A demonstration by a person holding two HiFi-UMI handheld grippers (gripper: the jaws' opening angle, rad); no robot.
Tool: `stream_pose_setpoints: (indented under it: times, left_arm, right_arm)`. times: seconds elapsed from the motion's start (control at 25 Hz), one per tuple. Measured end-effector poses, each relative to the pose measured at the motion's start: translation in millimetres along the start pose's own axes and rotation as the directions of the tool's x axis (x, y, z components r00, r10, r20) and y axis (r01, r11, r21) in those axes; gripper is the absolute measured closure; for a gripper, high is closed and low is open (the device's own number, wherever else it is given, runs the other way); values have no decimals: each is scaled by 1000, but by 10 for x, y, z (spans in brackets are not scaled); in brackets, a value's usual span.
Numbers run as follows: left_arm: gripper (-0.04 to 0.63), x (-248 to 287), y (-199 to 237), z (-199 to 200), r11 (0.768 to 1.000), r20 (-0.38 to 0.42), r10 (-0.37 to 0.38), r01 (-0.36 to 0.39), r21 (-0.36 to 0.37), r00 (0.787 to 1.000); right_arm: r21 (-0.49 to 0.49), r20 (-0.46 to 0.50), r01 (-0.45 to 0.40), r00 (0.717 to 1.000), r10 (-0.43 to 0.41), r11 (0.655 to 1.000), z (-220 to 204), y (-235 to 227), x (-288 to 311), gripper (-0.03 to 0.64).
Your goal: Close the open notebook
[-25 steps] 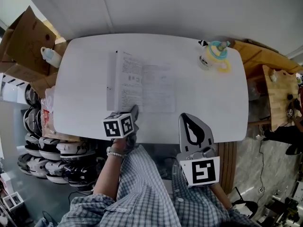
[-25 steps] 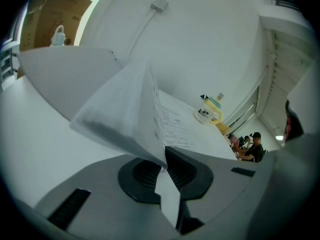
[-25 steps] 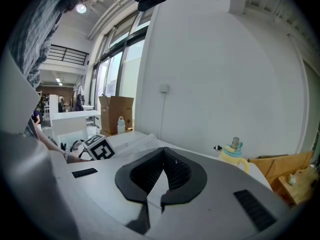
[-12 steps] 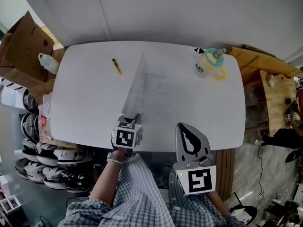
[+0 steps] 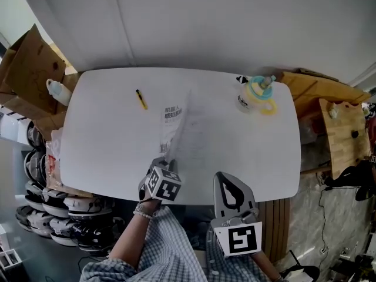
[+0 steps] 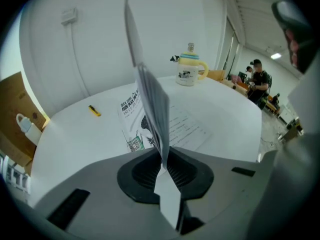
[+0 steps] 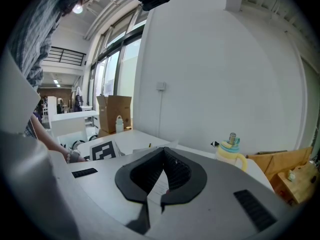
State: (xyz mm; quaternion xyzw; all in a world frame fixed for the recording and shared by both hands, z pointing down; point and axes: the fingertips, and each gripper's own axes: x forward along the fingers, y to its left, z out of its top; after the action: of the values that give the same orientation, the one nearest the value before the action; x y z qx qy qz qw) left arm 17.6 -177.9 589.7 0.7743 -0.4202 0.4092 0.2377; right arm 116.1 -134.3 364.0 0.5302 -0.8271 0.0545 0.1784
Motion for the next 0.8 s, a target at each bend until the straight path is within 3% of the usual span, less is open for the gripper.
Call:
stream_pose_setpoints:
  times: [0.28,0.64,0.8]
  left_arm:
    - [552,67,-90,8,981,-73,77,-62,185,994]
    - [537,175,-250,-9,923,-122,130,-75,377,984]
    - [520,244,-299,-118,884,-144,129,-48,466,981]
  right_arm:
    - [7,-3,10,1000,-10,1000,-37,-46,-6,604]
    - [10,0,21,1000,-21,1000,-51,-83,-1,604]
    - [11,-1,29,1000,-29,1000,-48,-91,-2,604]
